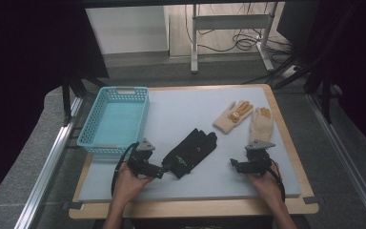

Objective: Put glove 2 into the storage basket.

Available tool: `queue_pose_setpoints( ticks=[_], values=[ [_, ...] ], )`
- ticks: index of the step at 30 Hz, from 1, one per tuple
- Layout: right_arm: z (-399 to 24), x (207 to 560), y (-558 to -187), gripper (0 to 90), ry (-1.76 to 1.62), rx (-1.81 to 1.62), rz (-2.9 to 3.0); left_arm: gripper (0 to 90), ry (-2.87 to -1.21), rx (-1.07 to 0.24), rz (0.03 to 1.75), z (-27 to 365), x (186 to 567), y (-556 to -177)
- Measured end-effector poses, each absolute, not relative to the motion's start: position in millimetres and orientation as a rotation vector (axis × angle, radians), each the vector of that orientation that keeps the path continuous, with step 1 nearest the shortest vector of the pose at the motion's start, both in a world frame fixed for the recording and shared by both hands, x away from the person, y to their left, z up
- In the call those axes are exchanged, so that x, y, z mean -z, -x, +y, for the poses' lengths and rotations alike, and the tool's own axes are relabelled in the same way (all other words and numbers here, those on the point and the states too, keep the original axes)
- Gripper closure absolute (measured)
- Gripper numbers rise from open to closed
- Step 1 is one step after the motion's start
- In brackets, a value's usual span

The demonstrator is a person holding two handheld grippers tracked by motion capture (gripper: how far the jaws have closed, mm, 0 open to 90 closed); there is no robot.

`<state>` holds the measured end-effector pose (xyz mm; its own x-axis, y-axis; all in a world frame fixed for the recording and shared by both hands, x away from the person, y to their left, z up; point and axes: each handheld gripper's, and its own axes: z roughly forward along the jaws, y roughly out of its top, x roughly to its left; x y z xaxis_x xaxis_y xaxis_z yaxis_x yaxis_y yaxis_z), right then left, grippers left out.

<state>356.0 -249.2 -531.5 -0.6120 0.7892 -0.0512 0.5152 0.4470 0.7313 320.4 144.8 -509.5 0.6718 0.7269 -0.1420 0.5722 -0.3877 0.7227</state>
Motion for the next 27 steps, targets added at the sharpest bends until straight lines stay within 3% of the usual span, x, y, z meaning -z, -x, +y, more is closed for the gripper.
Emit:
queue_pose_setpoints(
  ticks=[12, 27],
  values=[
    [-249.3, 531.6, -355.9, 17.6, -1.1, -0.974, 2.317, 0.0, -2.185, -0.197, 0.923, 90.7, 499.5, -361.9],
    [-249.1, 531.5, -355.8, 17.6, -1.104, -0.976, 2.317, 0.0, -2.351, -0.135, 0.901, 44.0, 520.7, -395.2]
  ],
)
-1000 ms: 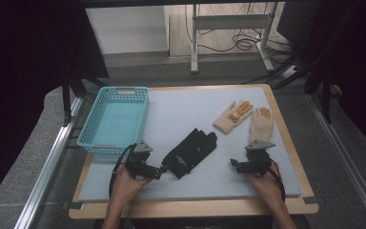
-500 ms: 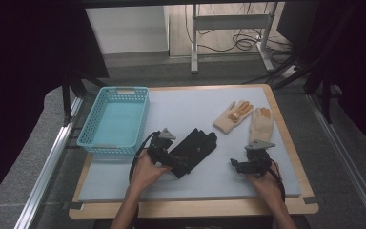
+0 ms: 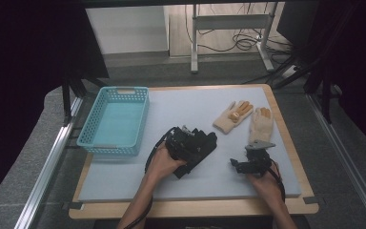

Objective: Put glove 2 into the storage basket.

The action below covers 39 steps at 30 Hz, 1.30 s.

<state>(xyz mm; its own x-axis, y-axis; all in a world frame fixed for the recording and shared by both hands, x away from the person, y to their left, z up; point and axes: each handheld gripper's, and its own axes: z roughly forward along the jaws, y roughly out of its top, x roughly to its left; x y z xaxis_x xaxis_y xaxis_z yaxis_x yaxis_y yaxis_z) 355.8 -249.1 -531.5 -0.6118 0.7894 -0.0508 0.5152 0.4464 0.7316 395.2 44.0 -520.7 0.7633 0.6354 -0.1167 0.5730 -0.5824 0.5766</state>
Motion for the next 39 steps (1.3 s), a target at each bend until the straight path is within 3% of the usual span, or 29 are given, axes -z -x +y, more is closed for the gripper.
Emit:
queue_pose_setpoints(
  ticks=[11, 14, 25, 30, 39],
  values=[
    [-249.0, 531.6, -355.7, 17.6, -1.102, -0.974, 2.317, 0.4, -2.426, -0.249, 0.9, 32.6, 527.2, -385.7],
    [-249.1, 531.7, -355.8, 17.6, -1.099, -0.974, 2.317, 7.5, -2.387, -0.262, 0.943, 37.2, 525.7, -388.7],
    [-249.0, 531.6, -355.5, 17.6, -1.104, -0.973, 2.317, 54.4, -2.319, -0.3, 1.049, 52.8, 519.9, -394.6],
    [-248.9, 531.5, -355.5, 17.6, -1.106, -0.973, 2.317, 61.2, -2.286, -0.253, 1.064, 59.5, 517.7, -398.2],
    [-249.1, 531.6, -355.5, 17.6, -1.103, -0.974, 2.317, 61.6, -2.233, -0.278, 1.105, 74.4, 491.1, -405.9]
  ],
)
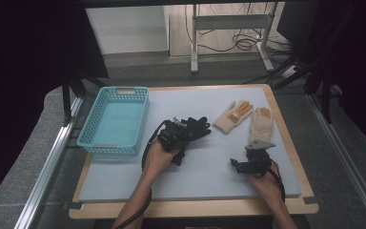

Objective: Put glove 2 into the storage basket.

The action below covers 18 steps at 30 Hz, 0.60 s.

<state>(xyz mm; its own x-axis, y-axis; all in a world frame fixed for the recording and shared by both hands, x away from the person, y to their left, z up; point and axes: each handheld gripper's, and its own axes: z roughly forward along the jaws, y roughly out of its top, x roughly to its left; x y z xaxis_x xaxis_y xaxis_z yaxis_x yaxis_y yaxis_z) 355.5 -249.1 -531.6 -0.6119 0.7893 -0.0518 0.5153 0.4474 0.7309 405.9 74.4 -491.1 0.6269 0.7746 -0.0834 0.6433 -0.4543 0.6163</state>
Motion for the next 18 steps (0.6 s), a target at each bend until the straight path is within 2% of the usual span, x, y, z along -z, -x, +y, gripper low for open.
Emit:
queue_pose_setpoints(
  ticks=[7, 11, 18],
  values=[
    [-249.1, 531.6, -355.5, 17.6, -1.103, -0.974, 2.317, 61.4, -2.2, -0.263, 1.138, 92.3, 464.0, -413.9],
    [-249.1, 531.5, -355.5, 17.6, -1.103, -0.974, 2.317, 60.8, -2.197, -0.333, 1.166, 106.4, 443.2, -418.7],
    [-249.2, 531.5, -355.5, 17.6, -1.102, -0.974, 2.318, 60.5, -2.168, -0.373, 1.228, 128.7, 425.9, -424.9]
  ],
)
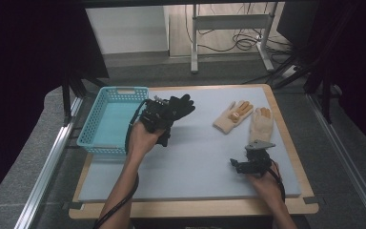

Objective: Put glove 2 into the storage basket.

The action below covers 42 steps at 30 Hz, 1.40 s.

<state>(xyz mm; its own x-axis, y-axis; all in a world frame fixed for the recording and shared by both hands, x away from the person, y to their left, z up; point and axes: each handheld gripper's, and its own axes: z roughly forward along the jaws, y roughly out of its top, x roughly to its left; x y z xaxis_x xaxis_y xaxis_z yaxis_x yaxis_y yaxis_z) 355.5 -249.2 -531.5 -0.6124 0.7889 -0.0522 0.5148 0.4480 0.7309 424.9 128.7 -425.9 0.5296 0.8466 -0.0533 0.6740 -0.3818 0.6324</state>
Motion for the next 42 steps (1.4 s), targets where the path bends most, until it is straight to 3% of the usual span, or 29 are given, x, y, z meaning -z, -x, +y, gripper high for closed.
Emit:
queue_pose_setpoints(
  ticks=[18, 32, 42],
  values=[
    [-249.2, 531.5, -355.4, 17.6, -1.101, -0.974, 2.317, 60.0, -2.081, -0.467, 1.462, 213.6, 413.2, -441.6],
    [-249.1, 531.6, -355.5, 17.6, -1.101, -0.974, 2.317, 58.8, -2.042, -0.474, 1.667, 285.2, 431.0, -450.3],
    [-249.1, 531.6, -355.5, 17.6, -1.101, -0.974, 2.317, 58.4, -2.044, -0.471, 1.734, 303.8, 451.0, -463.8]
  ],
)
